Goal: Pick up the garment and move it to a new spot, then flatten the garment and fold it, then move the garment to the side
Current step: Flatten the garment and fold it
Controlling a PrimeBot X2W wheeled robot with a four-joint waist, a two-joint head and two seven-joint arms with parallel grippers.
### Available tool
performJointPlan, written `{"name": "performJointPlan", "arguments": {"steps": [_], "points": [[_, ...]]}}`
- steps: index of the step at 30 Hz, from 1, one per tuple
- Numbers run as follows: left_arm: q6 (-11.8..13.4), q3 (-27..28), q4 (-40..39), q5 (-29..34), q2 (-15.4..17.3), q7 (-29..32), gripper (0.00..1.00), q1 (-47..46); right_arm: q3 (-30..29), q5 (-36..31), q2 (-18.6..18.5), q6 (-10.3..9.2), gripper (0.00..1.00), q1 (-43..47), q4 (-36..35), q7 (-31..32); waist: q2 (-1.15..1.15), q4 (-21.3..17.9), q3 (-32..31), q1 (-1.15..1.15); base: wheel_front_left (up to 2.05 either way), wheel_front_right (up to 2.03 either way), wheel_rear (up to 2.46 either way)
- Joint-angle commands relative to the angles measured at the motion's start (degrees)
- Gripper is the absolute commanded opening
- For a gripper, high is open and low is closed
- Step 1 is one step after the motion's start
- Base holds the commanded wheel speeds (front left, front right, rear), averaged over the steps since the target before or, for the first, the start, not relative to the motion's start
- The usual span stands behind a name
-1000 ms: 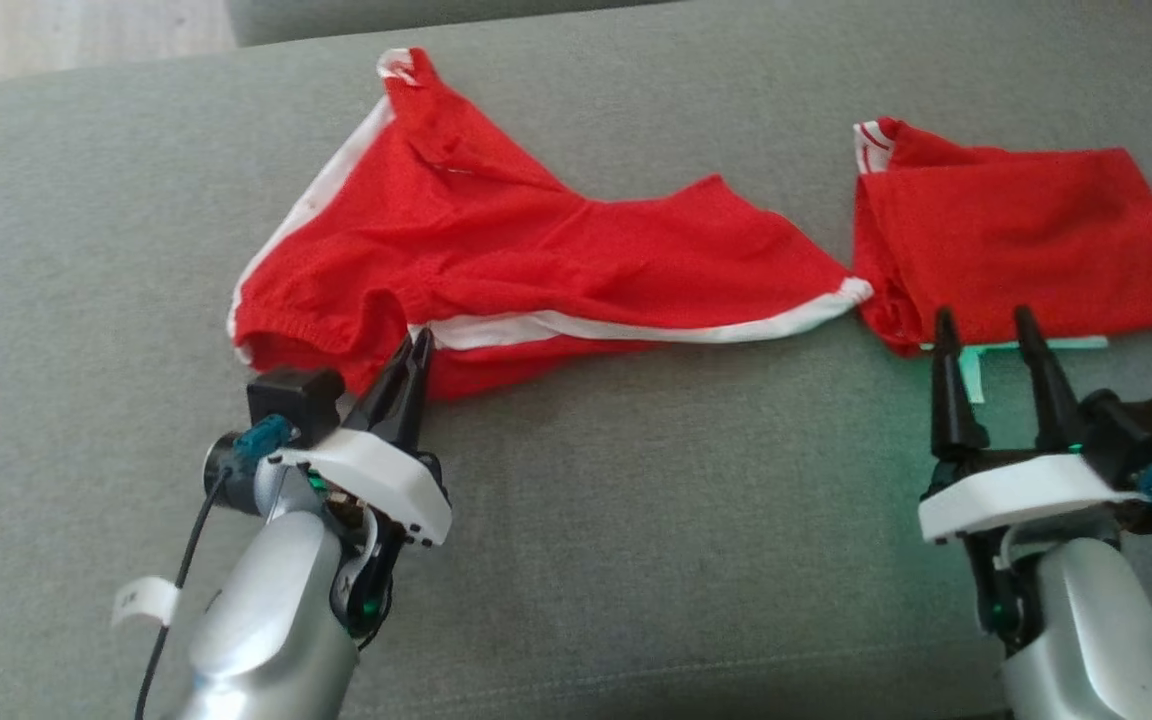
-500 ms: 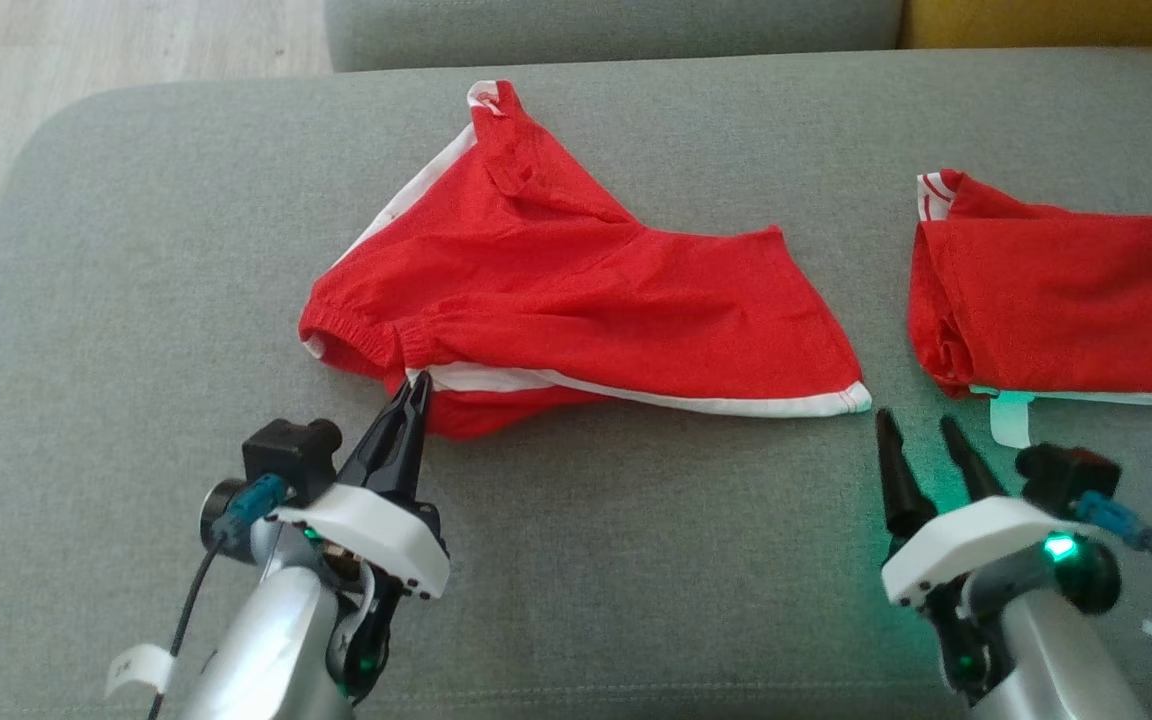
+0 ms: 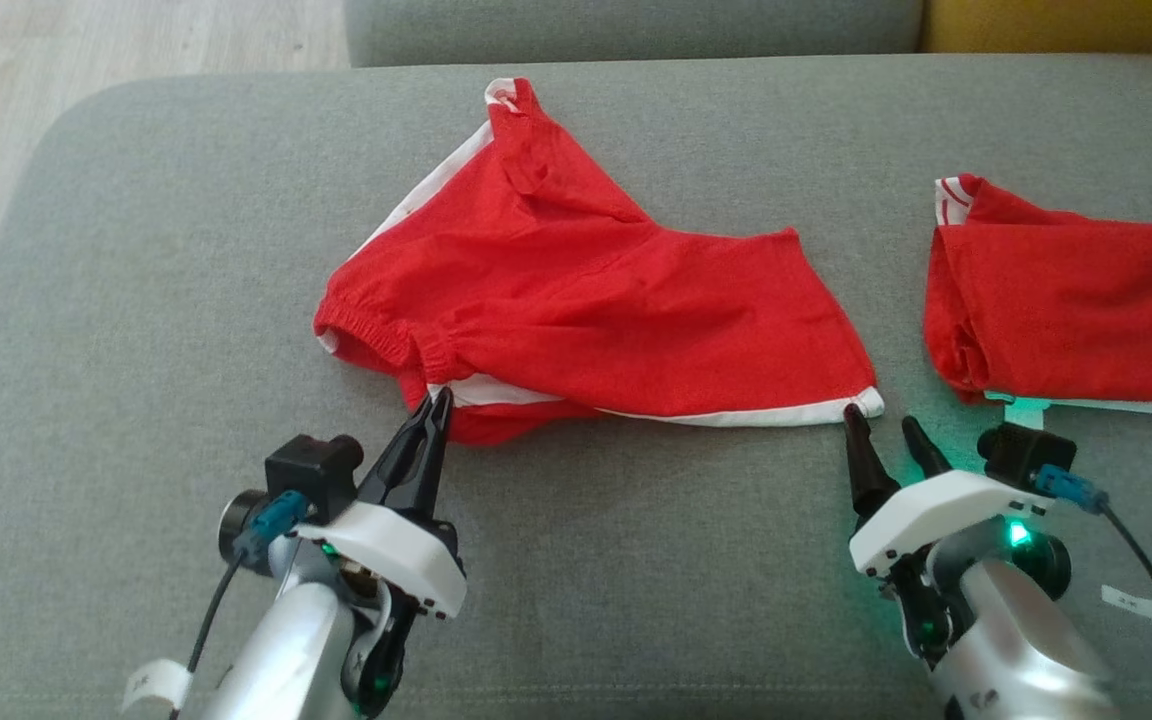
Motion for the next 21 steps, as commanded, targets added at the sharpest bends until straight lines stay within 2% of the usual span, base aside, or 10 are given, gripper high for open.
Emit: {"name": "performJointPlan", "arguments": {"steps": [1, 13, 14, 15, 16, 17, 21], "points": [[0.2, 1.4, -1.8, 0.4, 0.5, -0.7, 0.0, -1.8, 1.9, 0.9, -0.1, 0.19, 1.0, -2.7, 0.2, -1.4, 0.0, 0.2, 0.2, 0.0, 0.0, 0.0, 0.0], [0.0, 1.1, -1.9, 0.4, 0.1, -0.7, 0.0, -2.5, 6.7, 4.8, -0.1, 0.19, 1.0, -9.7, 12.2, -4.4, 0.0, 1.3, 1.5, 0.0, 0.0, 0.0, 0.0], [0.0, 1.1, -1.9, 0.3, 0.1, -0.7, 0.0, -2.6, 7.4, 5.2, -0.1, 0.19, 0.94, -10.1, 12.8, -4.5, 0.0, 1.4, 1.6, 0.0, 0.0, 0.0, 0.0], [0.0, 1.2, -1.8, 0.3, 0.1, -0.7, 0.0, -2.6, 8.0, 5.6, -0.1, 0.19, 0.57, -10.4, 13.3, -4.7, 0.0, 1.5, 1.6, 0.0, 0.0, 0.0, 0.0], [0.1, 1.3, -1.8, 0.3, 0.1, -0.7, 0.0, -2.7, 8.7, 6.0, -0.1, 0.19, 0.14, -10.7, 13.7, -4.8, 0.0, 1.5, 1.6, 0.0, 0.0, 0.0, 0.0], [0.2, 1.4, -1.9, 0.4, 0.1, -0.7, 0.0, -2.8, 9.4, 6.4, -0.1, 0.19, 0.0, -10.9, 13.9, -5.0, 0.0, 1.5, 1.5, 0.0, 0.0, 0.0, 0.0], [0.4, 2.0, -2.3, 0.8, 0.3, -0.7, 0.0, -2.8, 11.2, 7.7, -0.1, 0.19, 0.0, -11.8, 13.5, -5.7, 0.0, 1.1, 1.2, 0.0, 0.0, 0.0, 0.0]]}}
